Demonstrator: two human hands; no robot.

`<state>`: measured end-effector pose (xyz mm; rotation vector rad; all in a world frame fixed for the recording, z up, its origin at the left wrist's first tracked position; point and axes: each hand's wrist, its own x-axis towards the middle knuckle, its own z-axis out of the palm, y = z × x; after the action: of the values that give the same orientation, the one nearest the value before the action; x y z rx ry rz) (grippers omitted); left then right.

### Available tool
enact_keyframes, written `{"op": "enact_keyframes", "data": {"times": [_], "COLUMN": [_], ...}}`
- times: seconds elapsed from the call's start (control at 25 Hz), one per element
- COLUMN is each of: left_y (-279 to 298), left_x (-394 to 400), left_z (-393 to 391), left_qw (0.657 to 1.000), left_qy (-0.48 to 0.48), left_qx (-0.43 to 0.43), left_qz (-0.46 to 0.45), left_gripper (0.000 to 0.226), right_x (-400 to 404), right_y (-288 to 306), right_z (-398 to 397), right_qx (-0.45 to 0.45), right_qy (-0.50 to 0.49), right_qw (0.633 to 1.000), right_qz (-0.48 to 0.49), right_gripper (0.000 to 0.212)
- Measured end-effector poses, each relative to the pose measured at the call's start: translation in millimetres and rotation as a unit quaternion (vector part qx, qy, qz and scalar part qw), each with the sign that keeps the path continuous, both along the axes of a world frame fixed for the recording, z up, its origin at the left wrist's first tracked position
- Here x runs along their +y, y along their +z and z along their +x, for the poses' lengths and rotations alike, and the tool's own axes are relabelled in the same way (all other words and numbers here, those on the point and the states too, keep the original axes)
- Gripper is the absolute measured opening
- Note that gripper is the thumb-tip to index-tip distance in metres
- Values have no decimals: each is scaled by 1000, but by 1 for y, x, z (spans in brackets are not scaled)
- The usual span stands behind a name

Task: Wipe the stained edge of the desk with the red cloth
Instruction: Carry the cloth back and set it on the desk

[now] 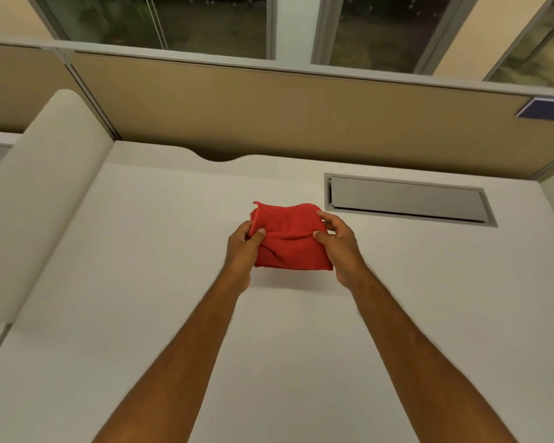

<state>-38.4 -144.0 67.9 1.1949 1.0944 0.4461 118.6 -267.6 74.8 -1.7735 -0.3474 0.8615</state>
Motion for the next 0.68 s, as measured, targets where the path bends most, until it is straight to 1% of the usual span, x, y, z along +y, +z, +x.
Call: {"op": "enact_keyframes", "data": {"times": [0.28, 0.52, 0.6, 0.68], "left_y": [-18, -48, -59, -70], "left_x": [103, 161, 172, 176], "left_z": [49, 88, 96, 100], "left_qw": [999, 995, 988, 966], "left_qy": [-2, -25, -46, -82], "left_qx": [18, 38, 81, 159], "left_qz": [43, 85, 126, 187], "left_gripper": [41, 40, 41, 45], "right_x": [115, 169, 176, 176], "right_y": [-8, -37, -50, -62], "right_z": [46, 83, 88, 88], "right_qx": [-89, -171, -220, -264], "right_qy": [9, 16, 31, 66], "right_qw": [996, 985, 974, 958], "right_qz": [-4, -22, -52, -93], "right_gripper": [45, 50, 52, 54]}}
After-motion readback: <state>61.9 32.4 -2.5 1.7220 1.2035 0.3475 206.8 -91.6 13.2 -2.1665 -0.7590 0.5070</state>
